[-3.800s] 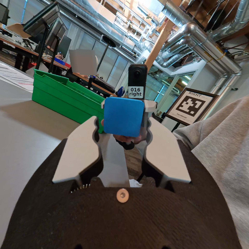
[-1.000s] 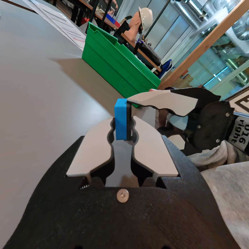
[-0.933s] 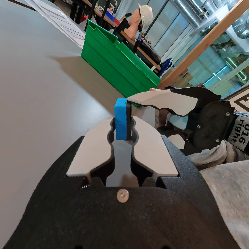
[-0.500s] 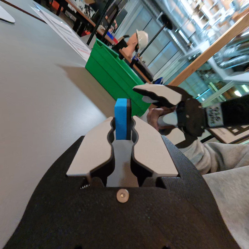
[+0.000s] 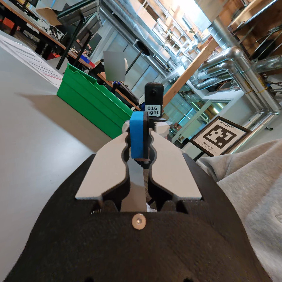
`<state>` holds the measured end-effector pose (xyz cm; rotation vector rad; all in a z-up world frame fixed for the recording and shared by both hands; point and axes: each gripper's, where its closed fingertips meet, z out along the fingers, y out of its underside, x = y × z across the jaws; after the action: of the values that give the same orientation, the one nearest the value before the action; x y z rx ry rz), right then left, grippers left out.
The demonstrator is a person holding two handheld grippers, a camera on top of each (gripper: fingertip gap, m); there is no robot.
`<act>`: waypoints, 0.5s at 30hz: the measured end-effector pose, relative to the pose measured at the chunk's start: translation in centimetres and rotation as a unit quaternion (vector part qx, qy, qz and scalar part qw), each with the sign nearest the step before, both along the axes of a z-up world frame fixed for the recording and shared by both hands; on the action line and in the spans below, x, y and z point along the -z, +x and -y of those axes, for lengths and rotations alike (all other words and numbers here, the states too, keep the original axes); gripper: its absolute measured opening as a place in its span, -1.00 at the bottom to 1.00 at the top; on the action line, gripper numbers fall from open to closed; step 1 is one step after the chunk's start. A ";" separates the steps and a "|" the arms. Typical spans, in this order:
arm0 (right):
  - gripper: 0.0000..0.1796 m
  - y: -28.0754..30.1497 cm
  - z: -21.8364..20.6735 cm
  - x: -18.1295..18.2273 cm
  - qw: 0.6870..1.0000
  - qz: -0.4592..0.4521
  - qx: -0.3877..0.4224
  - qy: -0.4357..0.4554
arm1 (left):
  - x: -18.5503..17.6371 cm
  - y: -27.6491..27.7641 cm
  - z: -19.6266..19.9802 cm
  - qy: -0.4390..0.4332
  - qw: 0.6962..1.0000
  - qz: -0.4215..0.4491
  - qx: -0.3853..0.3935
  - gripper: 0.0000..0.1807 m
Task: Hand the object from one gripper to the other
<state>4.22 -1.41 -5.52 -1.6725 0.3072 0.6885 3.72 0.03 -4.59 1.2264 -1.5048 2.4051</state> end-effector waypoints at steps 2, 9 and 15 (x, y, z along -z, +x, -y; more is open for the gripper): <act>-0.59 -0.8 -0.3 0.4 1.000 -0.007 -0.017 -0.007 | -0.1 -0.2 0.3 0.000 1.000 0.005 0.010 -0.76; -0.74 -1.5 -0.4 -0.1 0.999 -0.020 -0.035 0.003 | -0.6 -0.5 0.6 -0.007 1.000 0.017 0.015 -0.76; -0.74 -0.6 0.6 -2.5 1.000 0.008 -0.013 0.016 | -0.8 0.4 -0.4 0.001 0.998 0.030 -0.046 -0.33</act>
<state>3.58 -2.02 -2.99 -1.6531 0.2622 0.6970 4.17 0.46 -3.83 1.2622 -1.4978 2.5205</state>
